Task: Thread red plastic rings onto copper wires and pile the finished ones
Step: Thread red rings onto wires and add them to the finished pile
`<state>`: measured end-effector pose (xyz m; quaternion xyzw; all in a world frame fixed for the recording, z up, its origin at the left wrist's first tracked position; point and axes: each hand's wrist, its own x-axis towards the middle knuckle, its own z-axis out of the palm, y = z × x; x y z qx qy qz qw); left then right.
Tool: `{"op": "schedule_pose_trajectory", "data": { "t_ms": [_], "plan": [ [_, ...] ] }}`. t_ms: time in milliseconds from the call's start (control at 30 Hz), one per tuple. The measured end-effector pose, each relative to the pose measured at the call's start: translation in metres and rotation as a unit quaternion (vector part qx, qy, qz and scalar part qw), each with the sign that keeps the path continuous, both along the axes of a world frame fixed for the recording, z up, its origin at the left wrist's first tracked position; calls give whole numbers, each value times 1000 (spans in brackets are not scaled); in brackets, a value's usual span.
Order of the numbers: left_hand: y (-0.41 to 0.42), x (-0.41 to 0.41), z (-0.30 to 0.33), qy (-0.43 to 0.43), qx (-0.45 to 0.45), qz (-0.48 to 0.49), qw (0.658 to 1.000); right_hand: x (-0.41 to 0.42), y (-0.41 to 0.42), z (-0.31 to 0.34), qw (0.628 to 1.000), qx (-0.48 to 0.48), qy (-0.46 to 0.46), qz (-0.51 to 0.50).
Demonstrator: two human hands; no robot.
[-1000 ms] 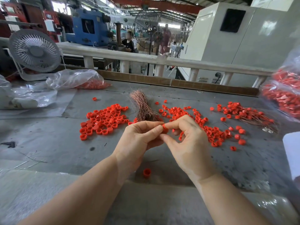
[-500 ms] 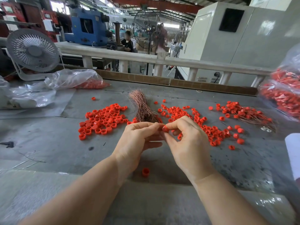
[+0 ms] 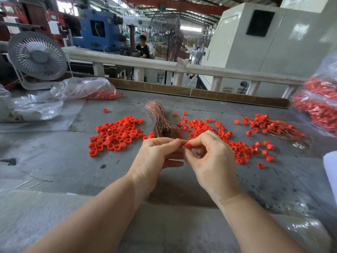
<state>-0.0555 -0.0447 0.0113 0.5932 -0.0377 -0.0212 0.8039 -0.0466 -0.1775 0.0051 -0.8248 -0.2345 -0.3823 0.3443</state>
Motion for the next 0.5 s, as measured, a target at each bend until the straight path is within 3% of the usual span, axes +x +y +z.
{"op": "schedule_pose_trajectory", "data": {
  "t_ms": [500],
  "plan": [
    [-1,0,-1,4,23,11,1000,1,-1,-1,1000,12,25,-1]
  ]
}}
